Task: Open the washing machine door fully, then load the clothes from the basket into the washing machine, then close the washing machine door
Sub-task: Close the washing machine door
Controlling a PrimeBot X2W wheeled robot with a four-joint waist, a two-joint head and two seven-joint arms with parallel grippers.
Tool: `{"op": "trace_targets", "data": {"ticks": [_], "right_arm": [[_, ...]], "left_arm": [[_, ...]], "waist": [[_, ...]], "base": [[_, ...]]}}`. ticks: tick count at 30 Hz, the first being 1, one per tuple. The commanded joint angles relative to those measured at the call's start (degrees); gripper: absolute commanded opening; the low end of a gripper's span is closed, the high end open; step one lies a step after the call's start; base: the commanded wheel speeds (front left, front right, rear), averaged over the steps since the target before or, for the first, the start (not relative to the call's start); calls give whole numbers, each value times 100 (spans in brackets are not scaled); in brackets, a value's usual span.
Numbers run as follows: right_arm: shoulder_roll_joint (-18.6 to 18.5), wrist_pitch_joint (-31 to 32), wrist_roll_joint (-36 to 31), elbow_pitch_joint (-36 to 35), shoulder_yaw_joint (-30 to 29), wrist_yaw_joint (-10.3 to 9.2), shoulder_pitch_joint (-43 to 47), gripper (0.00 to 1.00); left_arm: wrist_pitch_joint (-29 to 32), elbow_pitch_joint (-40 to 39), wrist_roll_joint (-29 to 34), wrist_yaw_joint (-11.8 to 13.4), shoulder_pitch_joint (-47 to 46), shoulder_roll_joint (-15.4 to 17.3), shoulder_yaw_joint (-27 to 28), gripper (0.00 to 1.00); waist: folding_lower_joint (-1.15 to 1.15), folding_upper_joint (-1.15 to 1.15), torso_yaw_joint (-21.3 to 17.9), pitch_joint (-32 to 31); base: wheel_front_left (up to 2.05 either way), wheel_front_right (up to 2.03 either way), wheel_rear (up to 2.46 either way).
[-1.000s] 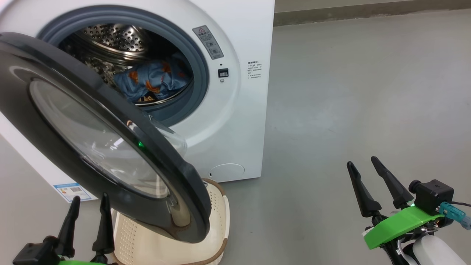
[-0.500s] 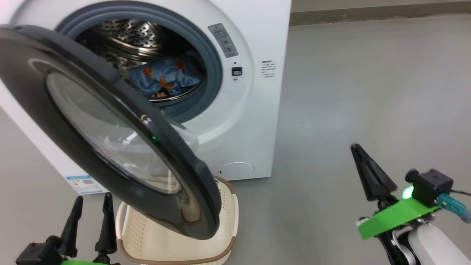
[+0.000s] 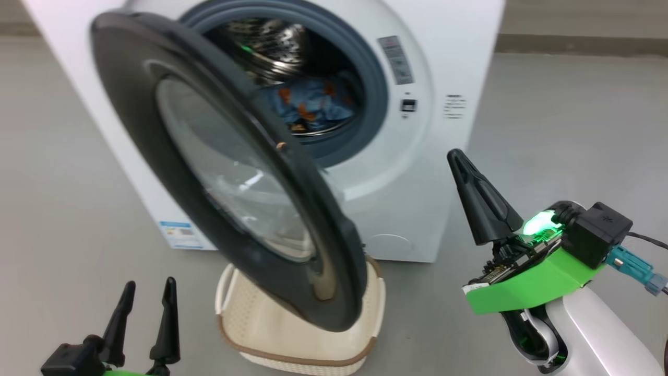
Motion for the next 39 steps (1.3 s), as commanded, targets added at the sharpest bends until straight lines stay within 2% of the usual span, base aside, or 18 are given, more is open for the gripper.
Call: {"op": "trace_targets", "data": {"ticks": [1,7,10,16,23,30,39], "right_arm": [[38,-29,13,-188,87,25,-174,0],[117,-29,-69,-842,495,25,-153,0],[50,-29,-161,-879,951,25,-130,0],[-133,-29,-265,-256,1781,25,-159,0],[-287,-29,-64,913,2516,25,-346,0],[-346,-29,246,1669,2550,25,-521,0],[-592,-29,291,2045,2070,25,-806,0]], "left_arm": [[-61,-103,-36,-28,-115,97,174,100],[-61,-64,-71,-28,-123,102,83,100],[-61,-33,-93,-28,-130,112,40,100],[-61,-2,-129,-28,-146,106,3,100],[-61,13,-167,-28,-151,108,-30,100],[-61,19,-204,-28,-165,120,-47,100],[-61,-82,-248,-28,-310,68,-141,100]], "waist": [[0,0,409,-94],[0,0,890,-153],[0,0,1059,-181],[0,0,1266,-220],[0,0,1366,-219],[0,0,1363,-131],[0,0,1265,332]], "base": [[0,0,0],[0,0,0],[0,0,0],[0,0,0],[0,0,0],[0,0,0],[0,0,0]]}}
